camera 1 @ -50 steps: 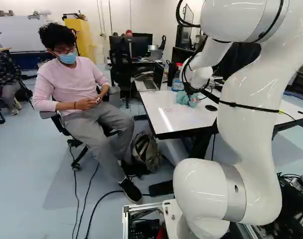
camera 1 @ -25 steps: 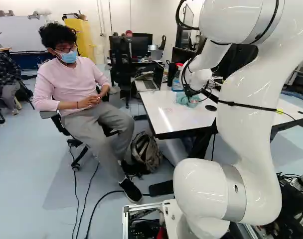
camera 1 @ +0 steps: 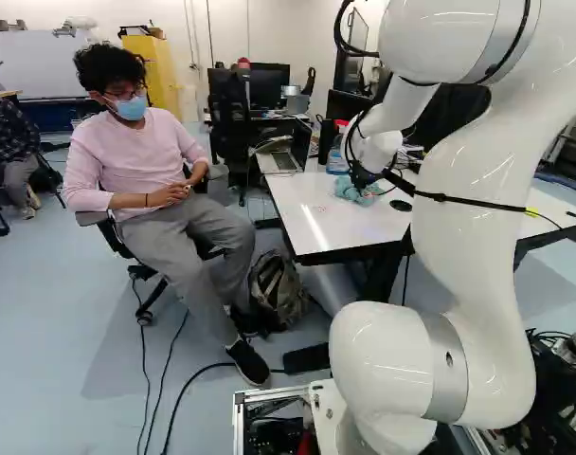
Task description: Clean the table with the green towel
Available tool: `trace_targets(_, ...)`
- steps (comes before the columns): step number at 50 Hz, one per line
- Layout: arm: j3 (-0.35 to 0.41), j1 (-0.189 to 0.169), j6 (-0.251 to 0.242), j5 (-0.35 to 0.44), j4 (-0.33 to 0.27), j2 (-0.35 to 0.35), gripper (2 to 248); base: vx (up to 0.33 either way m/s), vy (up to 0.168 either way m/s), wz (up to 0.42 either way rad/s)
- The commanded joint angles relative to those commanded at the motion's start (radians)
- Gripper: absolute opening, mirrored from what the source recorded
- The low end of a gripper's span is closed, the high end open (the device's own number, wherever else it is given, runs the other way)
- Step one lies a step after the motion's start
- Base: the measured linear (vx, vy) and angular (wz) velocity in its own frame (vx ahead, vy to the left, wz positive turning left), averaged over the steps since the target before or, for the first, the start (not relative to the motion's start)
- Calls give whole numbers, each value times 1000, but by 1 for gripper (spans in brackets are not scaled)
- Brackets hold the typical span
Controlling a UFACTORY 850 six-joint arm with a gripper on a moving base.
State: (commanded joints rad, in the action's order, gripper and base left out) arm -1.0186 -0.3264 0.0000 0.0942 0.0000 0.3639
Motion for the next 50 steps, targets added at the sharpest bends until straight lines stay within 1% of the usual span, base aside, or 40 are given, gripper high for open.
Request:
trace_targets(18,0,0,0,-51,0,0,24,0,0,0)
trace_targets(41,0,0,0,-51,0,0,24,0,0,0)
trace_targets(50,-15,13,0,-51,0,12,24,0,0,0)
